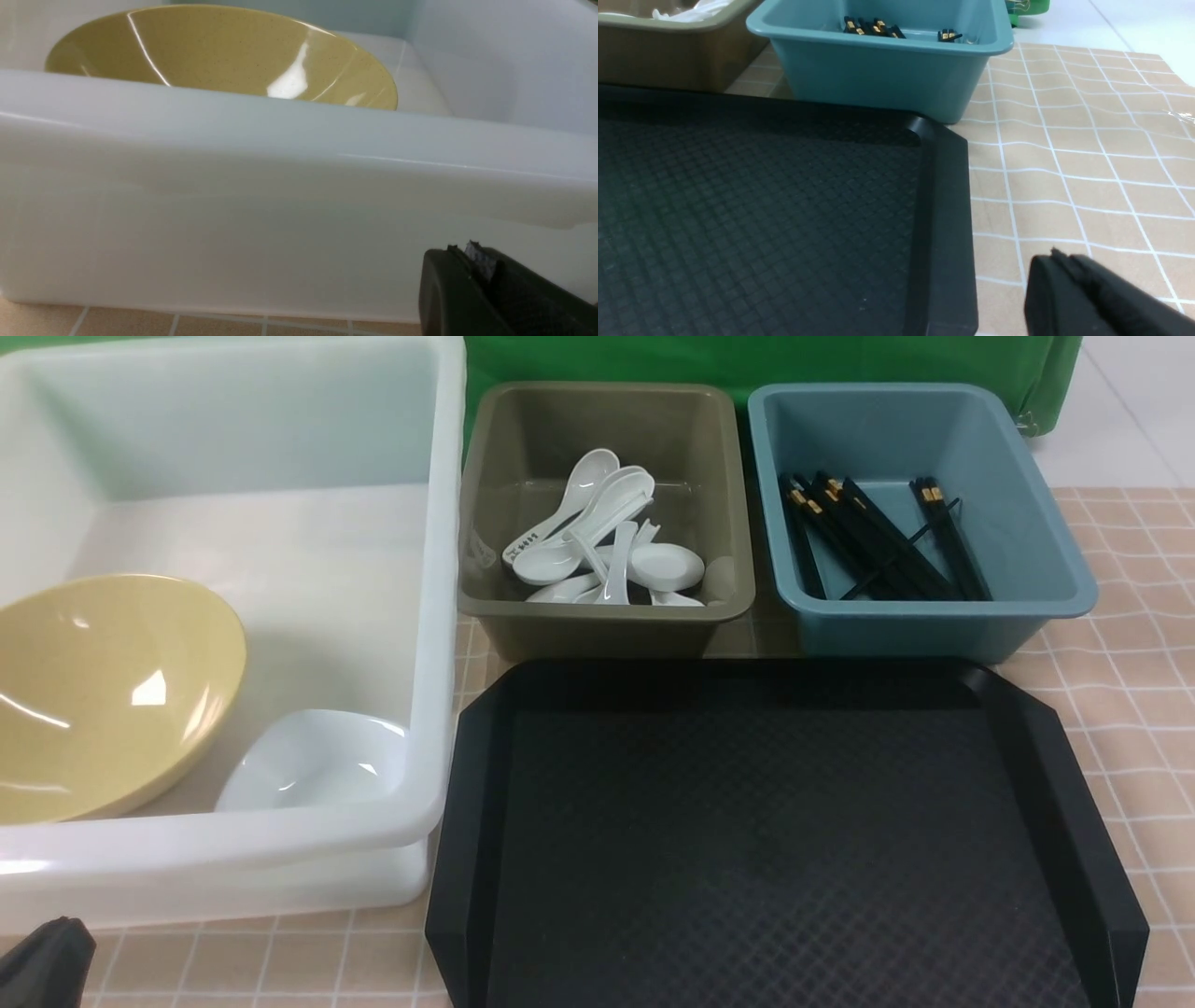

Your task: On brown table put chopsticks spoon bowls plates into blue grey white boxes.

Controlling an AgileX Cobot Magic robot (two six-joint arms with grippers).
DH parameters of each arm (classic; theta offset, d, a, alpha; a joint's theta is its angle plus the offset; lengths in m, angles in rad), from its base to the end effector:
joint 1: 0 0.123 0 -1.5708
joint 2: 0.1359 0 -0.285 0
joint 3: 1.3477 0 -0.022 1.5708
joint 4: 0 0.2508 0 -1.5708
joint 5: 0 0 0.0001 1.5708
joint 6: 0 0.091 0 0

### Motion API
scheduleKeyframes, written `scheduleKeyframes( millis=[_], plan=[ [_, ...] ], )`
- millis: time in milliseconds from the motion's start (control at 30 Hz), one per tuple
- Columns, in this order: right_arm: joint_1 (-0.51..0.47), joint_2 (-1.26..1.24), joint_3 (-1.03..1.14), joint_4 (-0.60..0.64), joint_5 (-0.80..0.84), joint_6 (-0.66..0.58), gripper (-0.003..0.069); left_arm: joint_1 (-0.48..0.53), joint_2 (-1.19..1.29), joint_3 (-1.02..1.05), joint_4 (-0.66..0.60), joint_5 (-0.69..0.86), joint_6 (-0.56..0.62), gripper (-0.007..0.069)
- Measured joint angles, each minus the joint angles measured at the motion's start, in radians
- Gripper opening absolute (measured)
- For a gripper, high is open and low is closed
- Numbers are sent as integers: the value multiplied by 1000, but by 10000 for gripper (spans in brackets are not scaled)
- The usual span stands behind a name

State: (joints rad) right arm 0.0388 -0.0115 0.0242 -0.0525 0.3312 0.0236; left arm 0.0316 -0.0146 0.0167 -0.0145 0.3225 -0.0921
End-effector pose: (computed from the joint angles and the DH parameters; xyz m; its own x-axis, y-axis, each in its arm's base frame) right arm 0.0537 0.0005 0.1758 -0.2526 -0.0359 -0.9669 -0.0289 0.9991 -0.0295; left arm 0.0535 0.0013 0.1792 -0.2309 -0.1130 -0.9664 -0.0518 0.9933 -0.1038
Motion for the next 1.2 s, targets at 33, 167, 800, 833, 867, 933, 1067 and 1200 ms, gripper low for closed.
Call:
scheduleKeyframes(
  millis=[33,167,800,833,867,933,1067,1200],
  plan=[
    [0,0,0,0,0,0,49,0,0,0,0,0,0,-7],
    [0,0,0,0,0,0,49,0,0,0,0,0,1,-7],
    [0,0,0,0,0,0,58,0,0,0,0,0,3,-7],
    [0,0,0,0,0,0,58,0,0,0,0,0,3,-7],
    [0,0,0,0,0,0,59,0,0,0,0,0,3,-7],
    [0,0,0,0,0,0,62,0,0,0,0,0,4,-7],
    [0,0,0,0,0,0,68,0,0,0,0,0,4,-7],
    [0,0,0,0,0,0,70,0,0,0,0,0,4,-7]
  ],
)
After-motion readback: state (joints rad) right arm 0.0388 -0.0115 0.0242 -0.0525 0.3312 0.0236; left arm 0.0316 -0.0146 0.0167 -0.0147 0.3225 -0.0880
